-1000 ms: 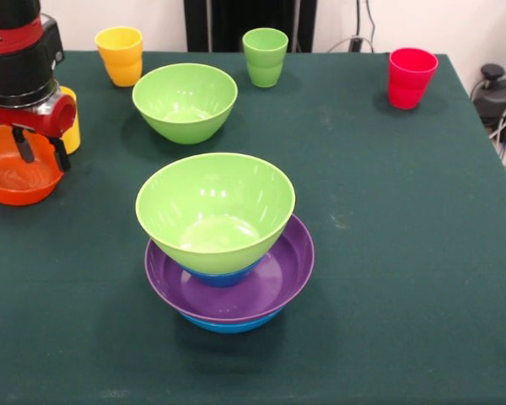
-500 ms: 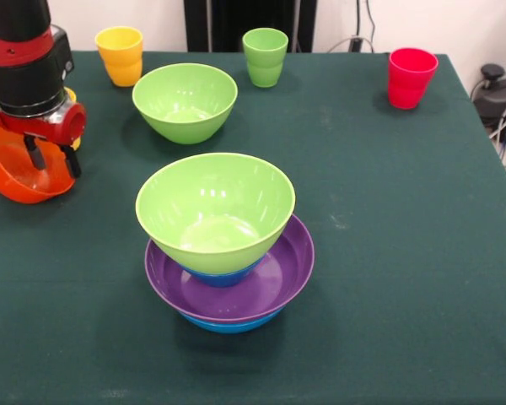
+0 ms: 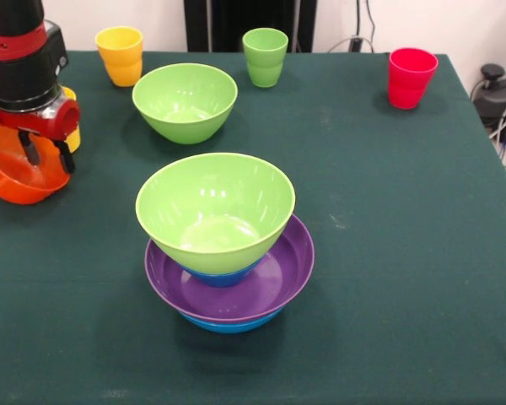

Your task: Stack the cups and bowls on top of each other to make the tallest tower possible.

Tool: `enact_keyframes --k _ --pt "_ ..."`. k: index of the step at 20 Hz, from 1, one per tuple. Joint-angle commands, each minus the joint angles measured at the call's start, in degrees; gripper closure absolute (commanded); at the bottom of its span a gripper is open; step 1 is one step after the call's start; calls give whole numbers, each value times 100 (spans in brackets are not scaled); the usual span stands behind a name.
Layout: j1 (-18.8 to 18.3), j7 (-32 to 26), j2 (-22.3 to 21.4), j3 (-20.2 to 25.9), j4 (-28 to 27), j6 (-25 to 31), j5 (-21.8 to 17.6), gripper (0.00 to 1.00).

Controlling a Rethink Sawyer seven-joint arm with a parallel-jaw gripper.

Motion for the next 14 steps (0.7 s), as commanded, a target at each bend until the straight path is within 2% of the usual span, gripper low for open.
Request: enact_keyframes --k 1,7,14 --pt "-59 -1062 -333 503 440 -30 -420 0" --pt "-161 -1107 -659 550 717 82 -382 0" --pt "-167 -1072 -477 587 615 0 -455 0"
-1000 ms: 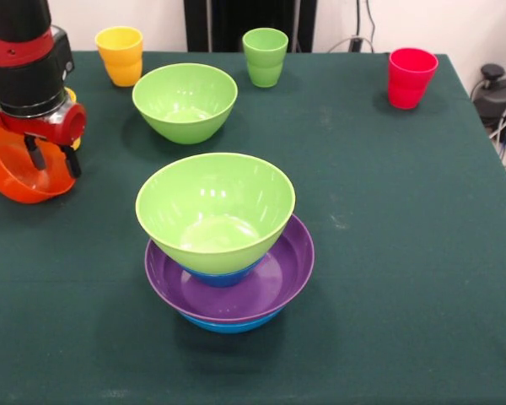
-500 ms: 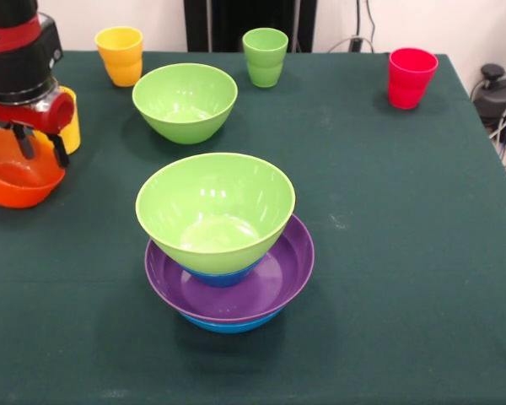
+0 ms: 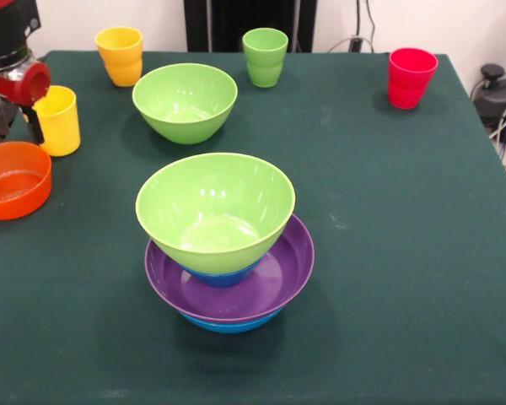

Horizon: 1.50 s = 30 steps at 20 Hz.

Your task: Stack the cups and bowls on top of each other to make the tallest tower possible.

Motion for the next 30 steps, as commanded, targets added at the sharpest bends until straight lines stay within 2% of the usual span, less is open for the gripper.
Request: enact_keyframes --k 1,11,30 --pt "71 -1072 175 567 223 -16 -464 0" --pt "80 -1128 522 687 -44 -54 -480 0" --pt "87 -1068 537 732 -112 1 -559 0"
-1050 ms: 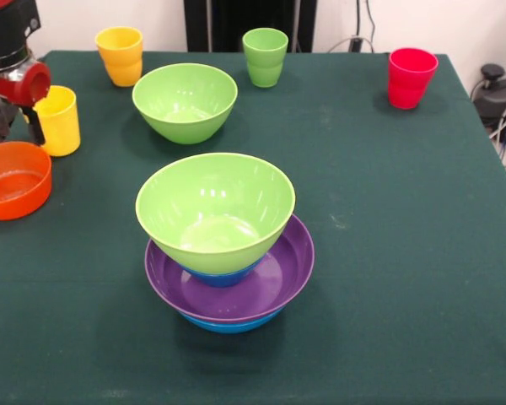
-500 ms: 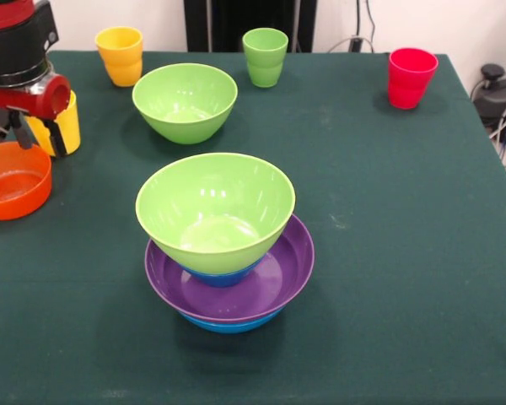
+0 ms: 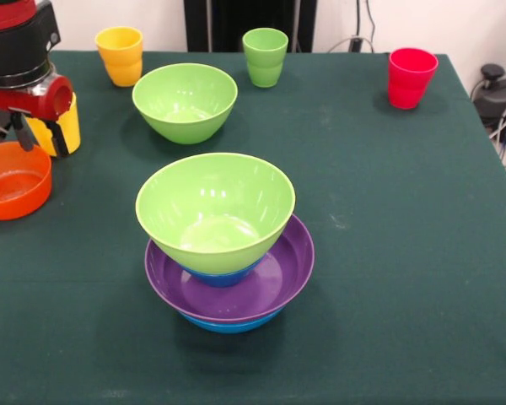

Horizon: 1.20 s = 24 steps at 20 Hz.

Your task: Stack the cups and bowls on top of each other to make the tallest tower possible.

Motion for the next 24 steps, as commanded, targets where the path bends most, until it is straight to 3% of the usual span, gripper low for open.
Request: enact_keyframes --k 1,24 --pt "105 -1072 347 429 -135 2 -528 0" --pt "76 -1231 940 459 -662 -109 -622 0"
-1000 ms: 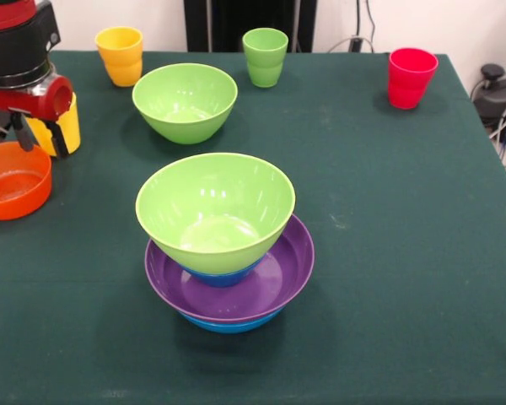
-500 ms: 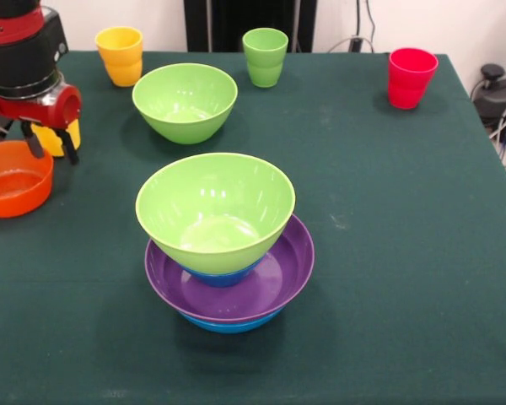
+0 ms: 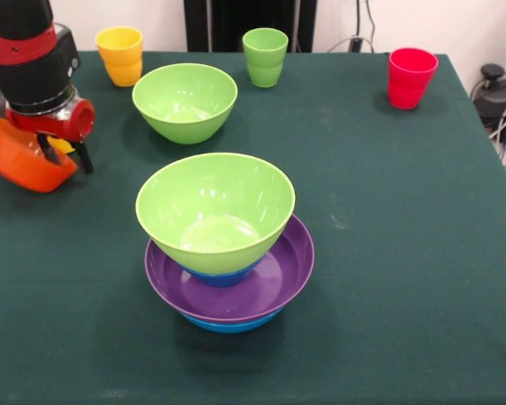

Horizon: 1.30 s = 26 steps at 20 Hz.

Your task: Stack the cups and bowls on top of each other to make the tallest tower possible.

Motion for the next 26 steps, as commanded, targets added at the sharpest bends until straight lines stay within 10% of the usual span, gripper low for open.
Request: enact_keyframes --k 1,9,10,26 --pt "70 -1245 395 448 -491 -97 -620 0" --pt "-12 -1314 326 521 -475 -125 -596 0" --pt "-40 -1315 327 550 -458 -174 -588 100" --pt "78 -1234 101 530 -420 220 -505 100"
